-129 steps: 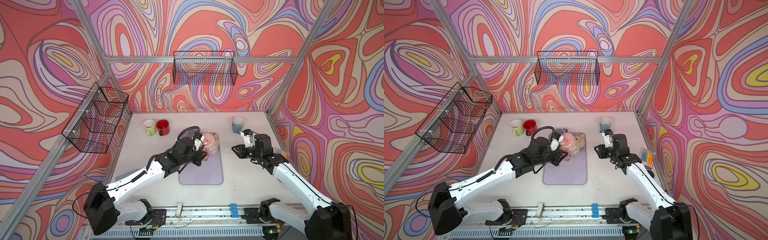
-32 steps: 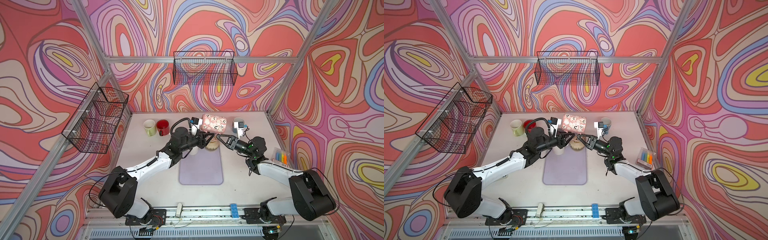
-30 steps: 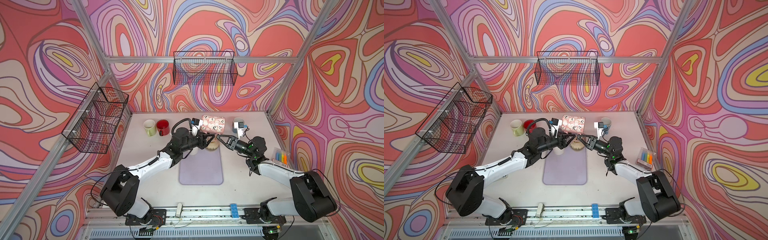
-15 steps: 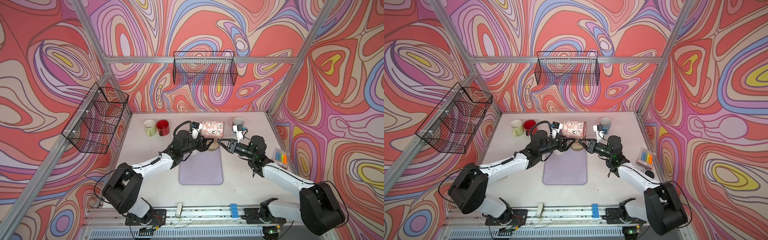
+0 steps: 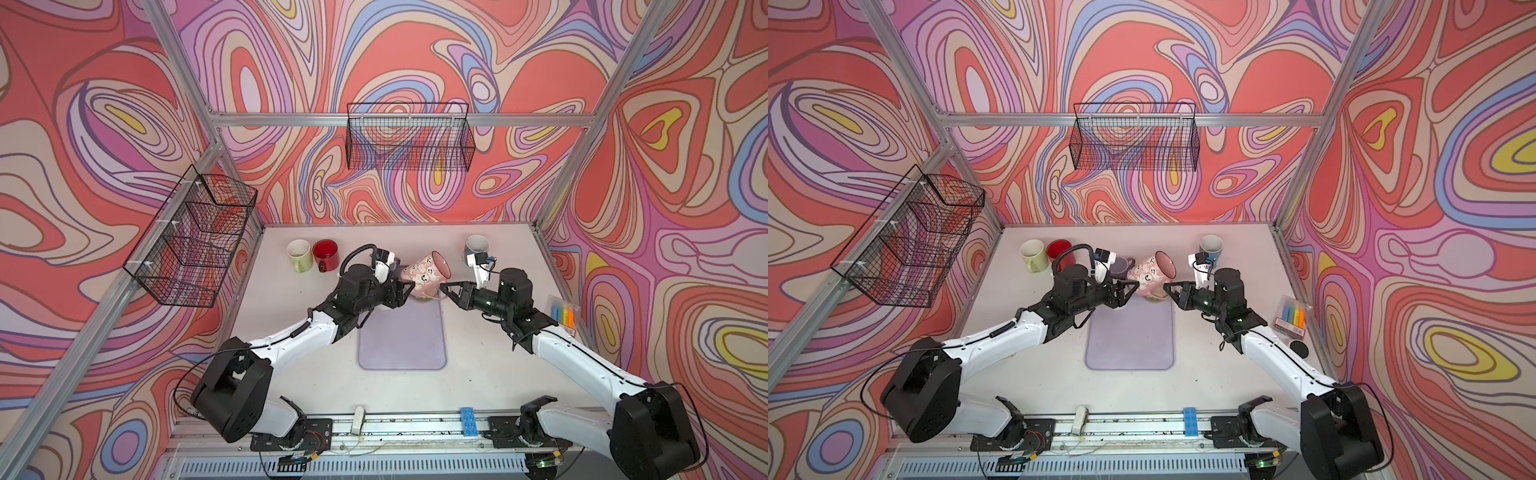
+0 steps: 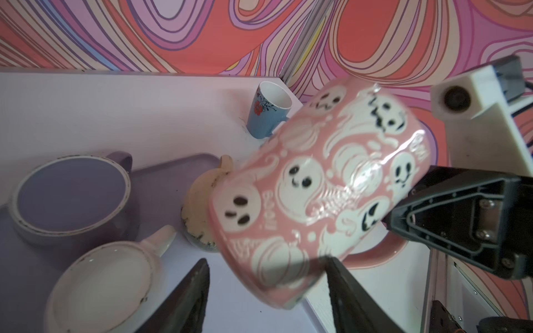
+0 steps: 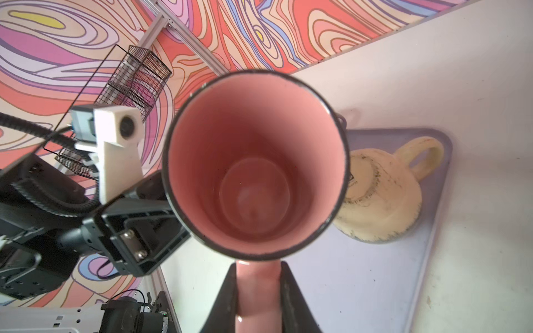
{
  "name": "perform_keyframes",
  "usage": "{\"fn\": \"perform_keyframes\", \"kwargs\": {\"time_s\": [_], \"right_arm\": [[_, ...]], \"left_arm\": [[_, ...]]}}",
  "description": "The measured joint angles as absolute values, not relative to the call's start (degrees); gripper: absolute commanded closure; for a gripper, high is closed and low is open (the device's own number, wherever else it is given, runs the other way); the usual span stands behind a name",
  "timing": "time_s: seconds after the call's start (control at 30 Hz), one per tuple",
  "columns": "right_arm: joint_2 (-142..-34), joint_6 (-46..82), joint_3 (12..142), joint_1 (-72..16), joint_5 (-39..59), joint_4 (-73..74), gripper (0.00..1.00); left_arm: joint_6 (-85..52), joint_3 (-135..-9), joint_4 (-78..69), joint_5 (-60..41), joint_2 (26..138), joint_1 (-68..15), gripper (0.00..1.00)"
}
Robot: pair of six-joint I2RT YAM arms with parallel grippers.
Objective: Turn the mug right side up
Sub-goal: 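Open the left gripper and withdraw while the right gripper pulls the mug upright, then carry the upright pink mug with the right gripper toward the blue mug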
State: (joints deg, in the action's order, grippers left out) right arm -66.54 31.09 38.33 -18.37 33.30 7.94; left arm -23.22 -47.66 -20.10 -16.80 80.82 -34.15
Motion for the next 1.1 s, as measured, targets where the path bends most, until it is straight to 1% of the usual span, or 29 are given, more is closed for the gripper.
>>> {"fn": "perform_keyframes", "kwargs": {"time_s": [0.2,0.53,0.8,1.1], "right_arm": [[-66.08,27.7,38.94,-18.68,33.12,-0.12,1.0],[-63.07,21.19,43.05,-18.76,28.18,-13.1,1.0],[-62.5,12.95,51.05,-18.94,20.64,-23.86,1.0],[-61.82,5.98,58.37,-18.96,9.04,-34.04,1.0]], "left_arm": [[-21.96,-47.05,-18.81,-14.55,76.75,-33.04,0.34],[-20.67,-45.93,-15.99,-13.19,74.56,-31.94,0.34],[-19.68,-45.84,-15.03,-12.82,73.34,-31.88,0.34],[-17.85,-45.84,-11.38,-11.68,70.28,-31.88,0.34]]}}
